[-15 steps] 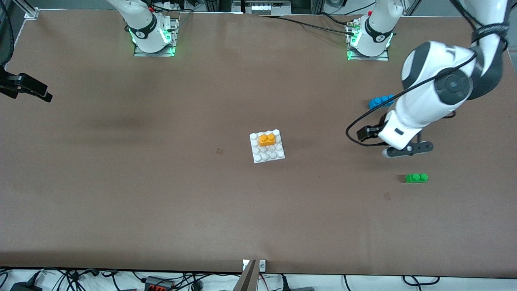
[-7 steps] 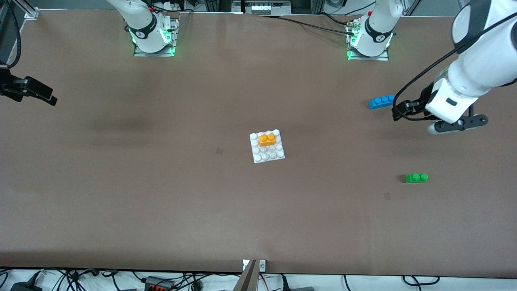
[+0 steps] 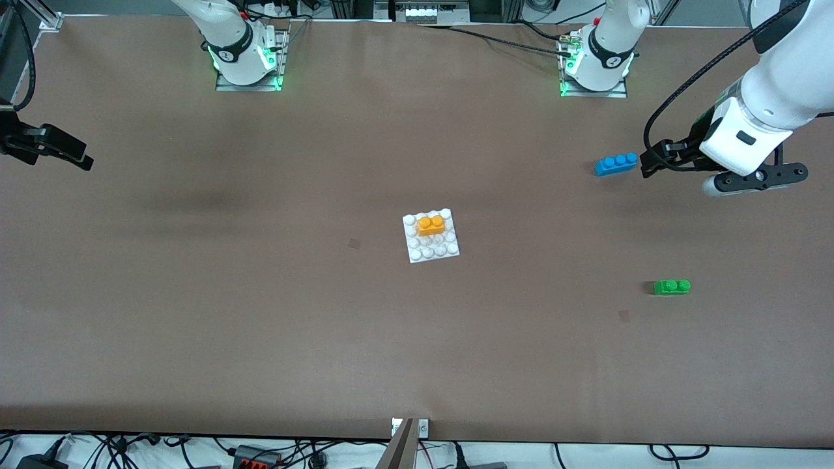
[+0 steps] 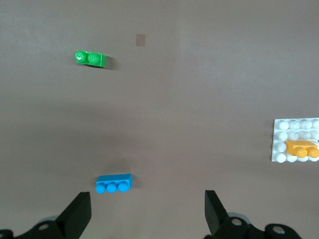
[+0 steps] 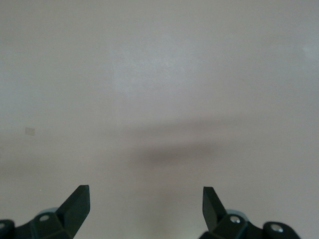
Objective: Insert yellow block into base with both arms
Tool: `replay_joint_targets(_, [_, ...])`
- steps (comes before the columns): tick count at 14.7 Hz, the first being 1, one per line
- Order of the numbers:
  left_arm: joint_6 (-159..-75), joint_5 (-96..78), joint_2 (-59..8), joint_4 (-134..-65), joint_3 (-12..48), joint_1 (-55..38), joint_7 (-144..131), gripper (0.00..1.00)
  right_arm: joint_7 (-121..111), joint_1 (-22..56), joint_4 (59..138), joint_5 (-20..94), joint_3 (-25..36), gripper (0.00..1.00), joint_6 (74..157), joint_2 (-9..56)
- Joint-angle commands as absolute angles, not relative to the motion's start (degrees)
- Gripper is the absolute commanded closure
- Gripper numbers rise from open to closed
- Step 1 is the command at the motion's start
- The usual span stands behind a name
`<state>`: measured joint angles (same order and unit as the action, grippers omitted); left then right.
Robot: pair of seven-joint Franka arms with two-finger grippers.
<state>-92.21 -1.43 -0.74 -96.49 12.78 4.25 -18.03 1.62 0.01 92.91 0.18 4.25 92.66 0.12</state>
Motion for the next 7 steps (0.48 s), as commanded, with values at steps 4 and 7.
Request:
replay_joint_targets(4, [-88.59, -2.20, -4.39, -91.05, 13.09, 4.83, -9.33, 0.00, 2.37, 0.35, 92.90, 0.97, 4.39, 0.00, 92.90, -0.18])
replay_joint_targets(7, [-88.59, -2.72, -4.39, -91.05, 13.10, 5.01, -8.96, 0.00, 2.46, 0.53, 92.90, 0.97, 4.39, 0.00, 92.64, -0.18])
